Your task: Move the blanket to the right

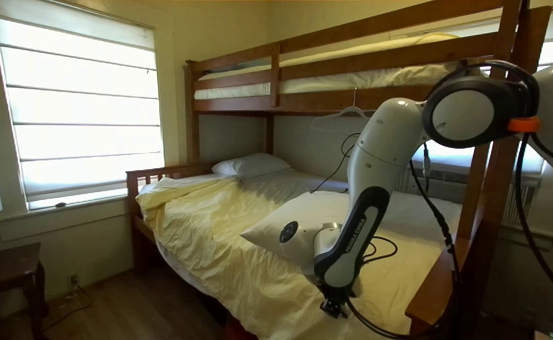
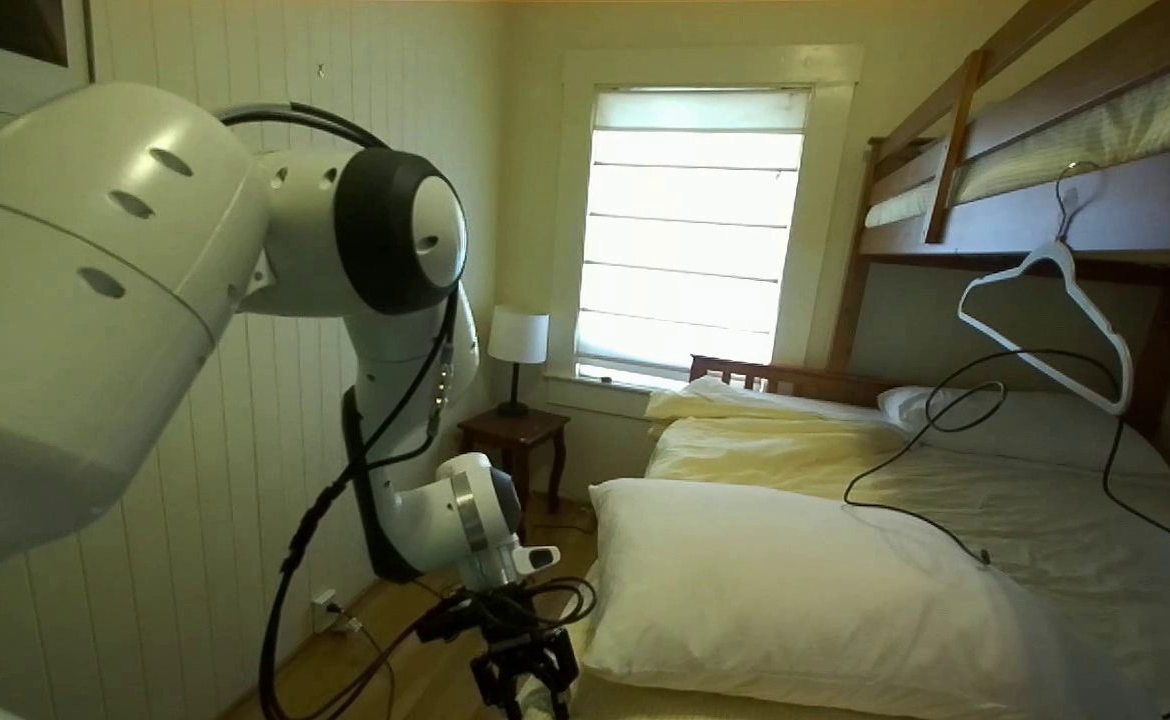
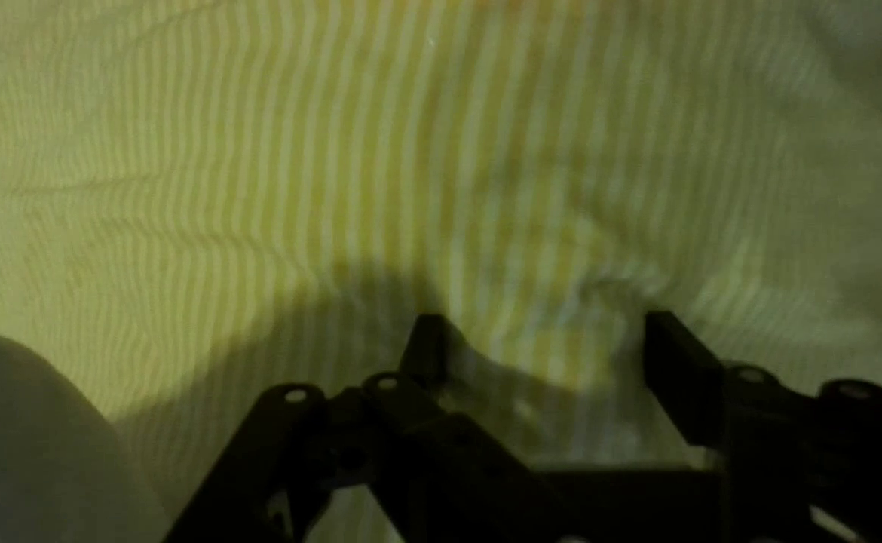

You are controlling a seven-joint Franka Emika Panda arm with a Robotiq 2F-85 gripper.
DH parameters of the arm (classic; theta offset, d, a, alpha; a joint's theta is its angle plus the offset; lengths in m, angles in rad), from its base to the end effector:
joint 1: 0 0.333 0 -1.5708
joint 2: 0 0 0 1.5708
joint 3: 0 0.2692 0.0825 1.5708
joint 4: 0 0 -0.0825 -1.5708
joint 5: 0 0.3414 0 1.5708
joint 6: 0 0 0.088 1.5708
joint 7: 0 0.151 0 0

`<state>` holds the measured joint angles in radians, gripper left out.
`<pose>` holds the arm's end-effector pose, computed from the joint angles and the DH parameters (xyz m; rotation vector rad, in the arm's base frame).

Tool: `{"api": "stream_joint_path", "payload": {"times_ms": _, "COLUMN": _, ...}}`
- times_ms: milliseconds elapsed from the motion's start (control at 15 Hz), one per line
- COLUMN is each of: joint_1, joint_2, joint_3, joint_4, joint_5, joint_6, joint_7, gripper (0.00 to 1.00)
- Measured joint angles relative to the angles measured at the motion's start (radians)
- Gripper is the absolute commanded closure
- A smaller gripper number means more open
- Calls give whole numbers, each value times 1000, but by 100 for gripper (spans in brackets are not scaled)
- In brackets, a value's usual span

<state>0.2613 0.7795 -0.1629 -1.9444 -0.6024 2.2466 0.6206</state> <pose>0.4880 -0.0004 0.0271 2.4965 -0.0024 -0.3468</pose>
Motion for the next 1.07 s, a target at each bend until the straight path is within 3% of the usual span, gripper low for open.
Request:
{"api": "stream_joint_path", "payload": {"times_ms": 400, "joint_1": -1, "joint_2": -15, "joint_3": -2, "joint_4": 5, "joint_5": 19, "joint_6": -16, "joint_7": 7, "gripper": 98}}
{"api": "stream_joint_path", "payload": {"times_ms": 800, "joint_1": -1, "joint_2": -64, "joint_3": -3, "joint_4": -34, "joint_5": 29, "joint_6": 13, "joint_7": 21, "gripper": 99}}
{"api": "stream_joint_path", "payload": {"times_ms": 1067, "joint_1": -18, "joint_2": -166, "joint_3": -30, "joint_4": -178, "joint_5": 29, "joint_6": 202, "joint_7": 91, "gripper": 99}}
